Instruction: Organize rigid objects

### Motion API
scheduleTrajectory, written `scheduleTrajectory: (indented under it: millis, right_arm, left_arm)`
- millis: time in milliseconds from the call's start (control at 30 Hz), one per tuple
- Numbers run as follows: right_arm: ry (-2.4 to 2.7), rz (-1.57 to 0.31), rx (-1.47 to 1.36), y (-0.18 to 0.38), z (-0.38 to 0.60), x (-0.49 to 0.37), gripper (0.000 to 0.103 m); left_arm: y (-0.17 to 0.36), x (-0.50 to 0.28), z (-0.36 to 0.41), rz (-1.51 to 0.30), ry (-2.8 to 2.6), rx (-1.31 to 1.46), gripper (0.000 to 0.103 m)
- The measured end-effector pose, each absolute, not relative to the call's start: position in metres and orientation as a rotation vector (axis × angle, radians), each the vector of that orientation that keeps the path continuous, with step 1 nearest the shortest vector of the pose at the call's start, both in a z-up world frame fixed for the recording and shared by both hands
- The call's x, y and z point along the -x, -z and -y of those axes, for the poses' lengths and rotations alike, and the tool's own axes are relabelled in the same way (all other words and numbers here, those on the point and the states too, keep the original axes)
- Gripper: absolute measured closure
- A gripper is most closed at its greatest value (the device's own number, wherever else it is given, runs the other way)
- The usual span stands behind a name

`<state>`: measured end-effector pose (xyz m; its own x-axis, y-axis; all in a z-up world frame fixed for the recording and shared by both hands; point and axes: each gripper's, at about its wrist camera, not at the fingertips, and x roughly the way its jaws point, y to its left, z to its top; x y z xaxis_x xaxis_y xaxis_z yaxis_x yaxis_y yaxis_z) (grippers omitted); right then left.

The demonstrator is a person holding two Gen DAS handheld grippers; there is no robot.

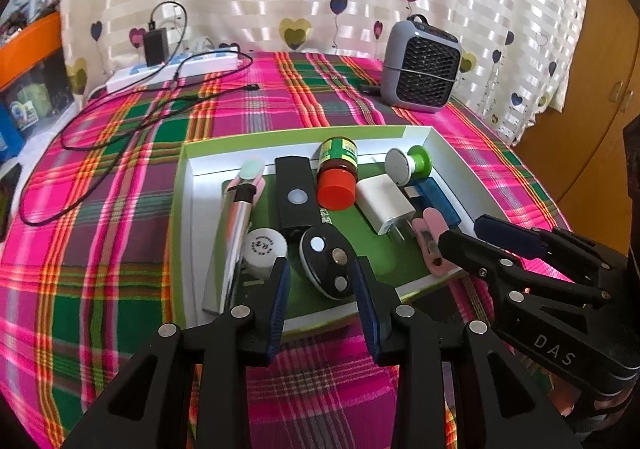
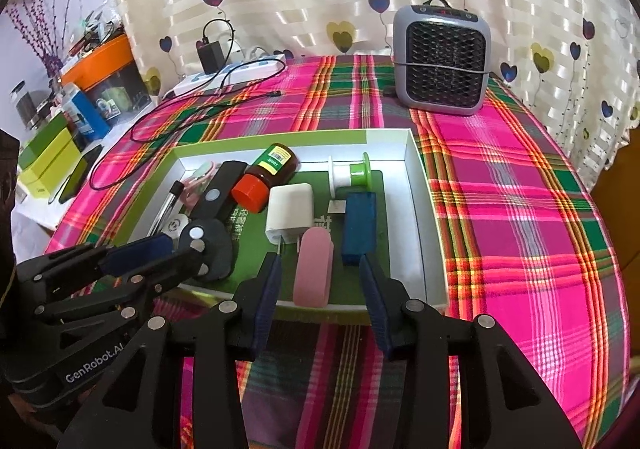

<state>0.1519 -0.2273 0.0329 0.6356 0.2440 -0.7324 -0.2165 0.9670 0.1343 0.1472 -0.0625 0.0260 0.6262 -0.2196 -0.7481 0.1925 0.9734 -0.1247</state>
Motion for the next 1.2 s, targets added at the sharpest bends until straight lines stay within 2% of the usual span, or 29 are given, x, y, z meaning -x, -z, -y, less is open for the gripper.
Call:
scheduleTrajectory:
  millis: [500, 1200]
  right_arm:
    - [-0.245, -0.786, -0.019, -0.042, 0.228, -0.120, 0.061]
    - [-0.203, -0.887, 0.007, -0.007, 0.235, -0.091, 0.061]
  left_arm:
    - [-0.037, -0.105, 0.054, -0.796, 0.135, 0.009, 0.072]
    - [-0.002, -0.072, 0.048, -0.892, 0.067, -0.015, 0.072]
